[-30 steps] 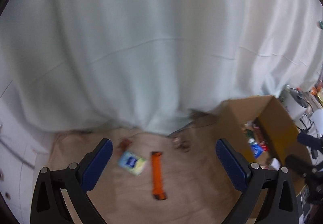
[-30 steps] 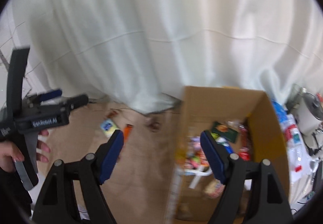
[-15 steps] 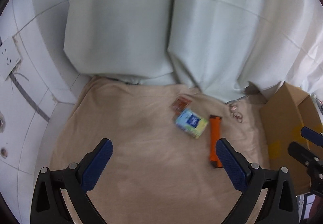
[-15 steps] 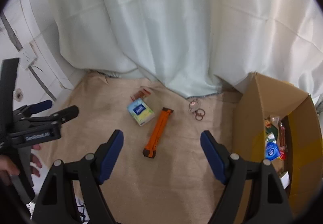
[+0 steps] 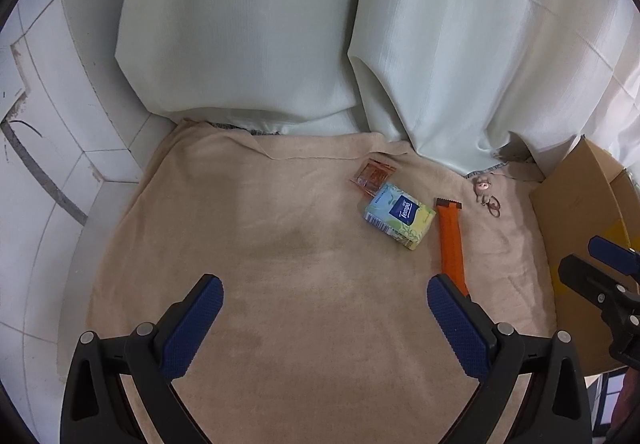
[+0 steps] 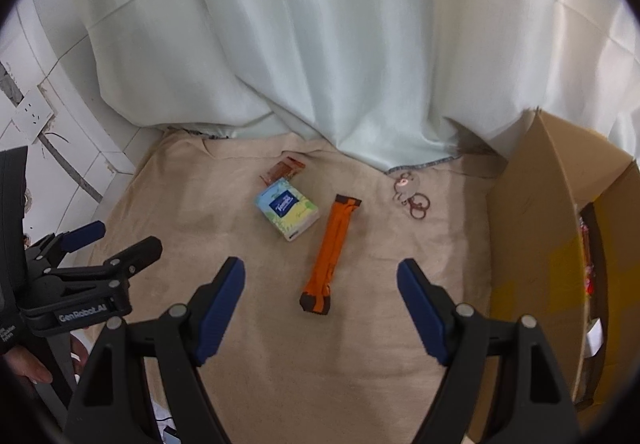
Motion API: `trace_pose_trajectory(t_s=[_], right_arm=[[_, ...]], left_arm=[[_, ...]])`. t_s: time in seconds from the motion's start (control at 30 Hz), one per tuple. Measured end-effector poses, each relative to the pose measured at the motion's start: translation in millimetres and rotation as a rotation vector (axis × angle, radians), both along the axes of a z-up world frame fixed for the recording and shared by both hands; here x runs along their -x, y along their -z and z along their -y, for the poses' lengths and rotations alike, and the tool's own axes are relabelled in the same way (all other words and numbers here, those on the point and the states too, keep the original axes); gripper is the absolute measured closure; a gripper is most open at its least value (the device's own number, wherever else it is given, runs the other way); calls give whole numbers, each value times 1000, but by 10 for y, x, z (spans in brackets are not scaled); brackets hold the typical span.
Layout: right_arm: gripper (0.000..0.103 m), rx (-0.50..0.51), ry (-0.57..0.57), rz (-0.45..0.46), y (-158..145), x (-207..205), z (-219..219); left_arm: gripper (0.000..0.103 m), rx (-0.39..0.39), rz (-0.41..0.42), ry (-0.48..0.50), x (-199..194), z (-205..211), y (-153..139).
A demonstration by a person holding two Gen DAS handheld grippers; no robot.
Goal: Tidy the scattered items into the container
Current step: 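Move the right tool to the orange snack bar while the left tool approaches the tissue pack, then close the right tool on the orange snack bar and lift it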
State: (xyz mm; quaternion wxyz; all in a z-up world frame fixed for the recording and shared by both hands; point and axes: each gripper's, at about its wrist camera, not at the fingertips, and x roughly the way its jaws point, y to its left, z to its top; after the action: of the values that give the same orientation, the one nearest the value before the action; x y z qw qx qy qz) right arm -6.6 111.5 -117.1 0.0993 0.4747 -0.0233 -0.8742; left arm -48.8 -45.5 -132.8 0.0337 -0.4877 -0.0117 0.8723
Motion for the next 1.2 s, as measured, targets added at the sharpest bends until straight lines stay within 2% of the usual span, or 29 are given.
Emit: trace_pose_trajectory(t_s=[0.3,0.37,0.4,0.63,0.77,0.87,0.97,1.13,1.2], right_arm=[[20,-3,21,56,344,191,38],[4,8,59,71,446,246,4],[0,17,75,83,489,268,-16],[0,-26,112,85,648,344,-31],[0,2,83,91,788,410,29],[0,-23,82,85,910,462,100],[0,6,89,96,1024,543,123],[1,-11,124,120,1215,712,136],[4,-17,119,124,1276,747,163]], left_arm=[[0,13,39,41,216,-165,375],[0,11,53,41,236,-166,449],[0,12,55,40,238,-160,470],[0,16,63,25,264,-56,600],[0,18,56,12,368,-3,694],[0,20,60,2,438,18,752],[0,23,59,-3,472,44,805],[0,23,66,-7,485,94,899],[0,23,72,-9,477,119,940]])
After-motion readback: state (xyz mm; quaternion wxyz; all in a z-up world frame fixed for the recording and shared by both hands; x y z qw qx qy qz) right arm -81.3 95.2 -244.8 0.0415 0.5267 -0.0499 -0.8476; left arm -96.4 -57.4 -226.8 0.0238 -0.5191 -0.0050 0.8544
